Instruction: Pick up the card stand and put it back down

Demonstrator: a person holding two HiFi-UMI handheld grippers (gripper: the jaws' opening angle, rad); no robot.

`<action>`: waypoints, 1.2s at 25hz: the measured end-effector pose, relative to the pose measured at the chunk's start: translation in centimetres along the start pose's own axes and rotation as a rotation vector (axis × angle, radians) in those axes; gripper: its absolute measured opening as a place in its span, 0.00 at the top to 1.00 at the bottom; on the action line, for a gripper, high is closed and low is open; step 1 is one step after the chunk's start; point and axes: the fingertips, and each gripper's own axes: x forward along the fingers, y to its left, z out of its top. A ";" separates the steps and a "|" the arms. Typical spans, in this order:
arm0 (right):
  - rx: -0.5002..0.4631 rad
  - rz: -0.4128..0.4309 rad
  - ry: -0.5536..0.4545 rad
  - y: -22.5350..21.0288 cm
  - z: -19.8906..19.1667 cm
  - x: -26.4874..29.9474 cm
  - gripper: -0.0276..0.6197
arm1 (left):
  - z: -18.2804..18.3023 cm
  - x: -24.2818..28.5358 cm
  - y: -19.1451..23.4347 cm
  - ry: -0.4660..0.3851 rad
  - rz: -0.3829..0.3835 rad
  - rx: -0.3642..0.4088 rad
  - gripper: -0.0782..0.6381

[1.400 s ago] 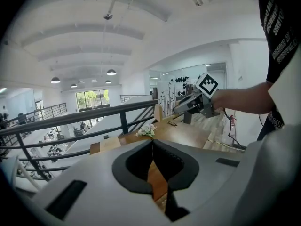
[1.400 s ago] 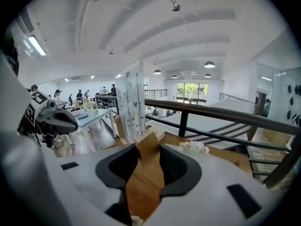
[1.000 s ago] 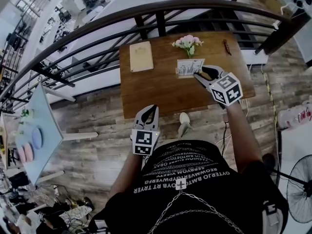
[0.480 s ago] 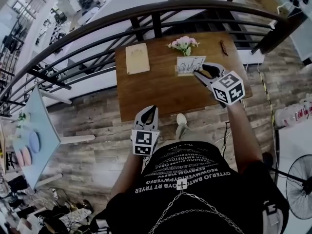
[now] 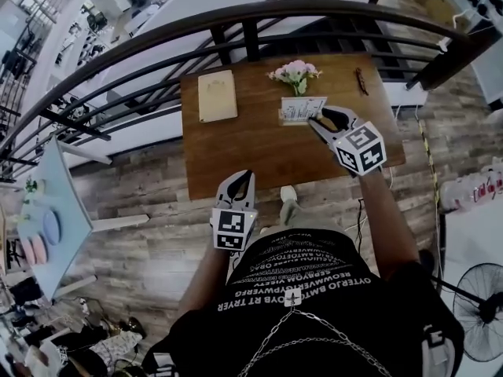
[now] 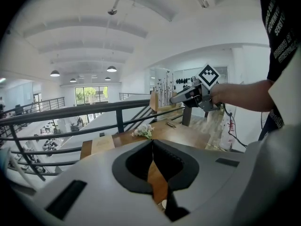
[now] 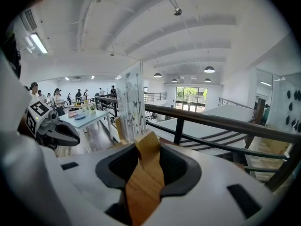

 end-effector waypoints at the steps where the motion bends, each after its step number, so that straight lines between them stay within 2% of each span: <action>1: 0.002 0.001 0.003 -0.3 -0.4 0.3 0.72 | 0.1 0.3 0.0 0.002 0.003 -0.001 0.85; 6: -0.016 0.005 0.026 -1.6 -2.5 2.0 0.72 | 0.9 2.0 0.2 0.008 0.021 -0.005 0.85; 13: -0.017 0.060 0.094 -2.3 -6.5 7.1 0.72 | 0.2 3.9 2.1 0.056 0.064 -0.038 0.85; 22: 0.090 0.033 0.164 -4.0 -12.6 12.1 0.72 | -1.1 5.4 3.2 0.127 0.078 -0.065 0.85; 30: 0.114 0.024 0.184 -4.2 -17.6 15.9 0.72 | -1.9 6.7 5.3 0.172 0.099 -0.078 0.85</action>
